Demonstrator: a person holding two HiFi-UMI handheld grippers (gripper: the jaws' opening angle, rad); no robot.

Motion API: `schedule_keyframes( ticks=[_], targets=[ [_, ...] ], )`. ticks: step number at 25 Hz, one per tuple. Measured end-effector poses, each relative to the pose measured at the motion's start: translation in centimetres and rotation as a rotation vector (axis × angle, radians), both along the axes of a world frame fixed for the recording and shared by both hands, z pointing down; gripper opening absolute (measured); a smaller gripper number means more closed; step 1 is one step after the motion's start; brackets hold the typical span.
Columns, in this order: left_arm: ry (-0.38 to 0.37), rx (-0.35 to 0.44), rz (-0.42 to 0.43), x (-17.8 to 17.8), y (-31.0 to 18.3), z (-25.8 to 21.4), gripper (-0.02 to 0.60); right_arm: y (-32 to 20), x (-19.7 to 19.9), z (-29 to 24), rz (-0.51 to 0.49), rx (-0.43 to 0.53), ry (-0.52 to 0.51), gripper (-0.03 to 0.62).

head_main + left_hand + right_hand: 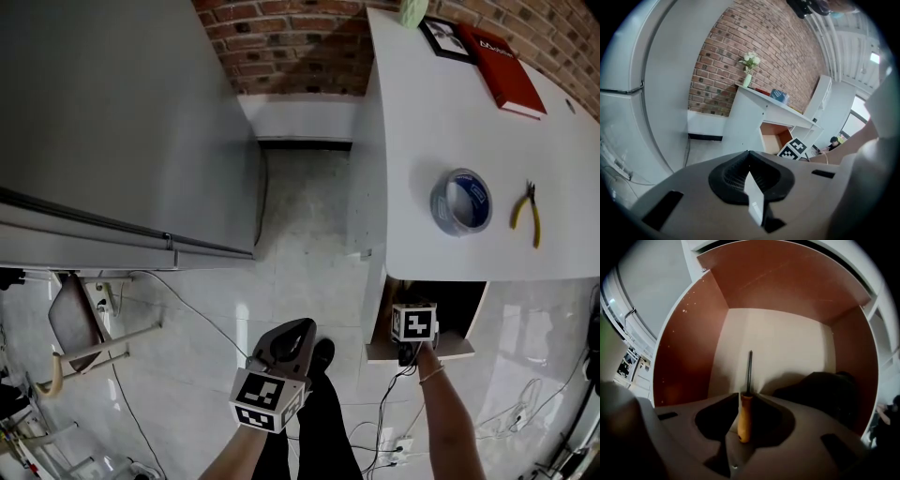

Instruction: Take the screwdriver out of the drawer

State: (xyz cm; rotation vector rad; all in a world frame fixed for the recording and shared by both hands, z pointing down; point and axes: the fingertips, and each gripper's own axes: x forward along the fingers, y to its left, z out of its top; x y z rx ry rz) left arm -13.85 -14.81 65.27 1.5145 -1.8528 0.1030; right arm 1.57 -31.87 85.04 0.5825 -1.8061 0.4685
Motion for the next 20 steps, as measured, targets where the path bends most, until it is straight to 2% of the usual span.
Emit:
schedule_keyframes(
  ticks=[8, 17, 20],
  targets=[
    [-0.003, -0.016, -0.016, -0.9, 0.6, 0.7, -0.008, -0.4, 0.3, 1.5, 0.025, -0.022, 0.045, 0.092],
    [-0.005, -0.008, -0.012, -0.9, 0.4, 0.2, -0.008, -0.2, 0.5, 1.1, 0.039, -0.021, 0.040, 0.081],
    [-0.011, -0.003, -0.007, -0.9, 0.2, -0.1, -0.008, -0.1, 0.4, 0.3, 0.062, -0.018, 0.004, 0.080]
  ],
)
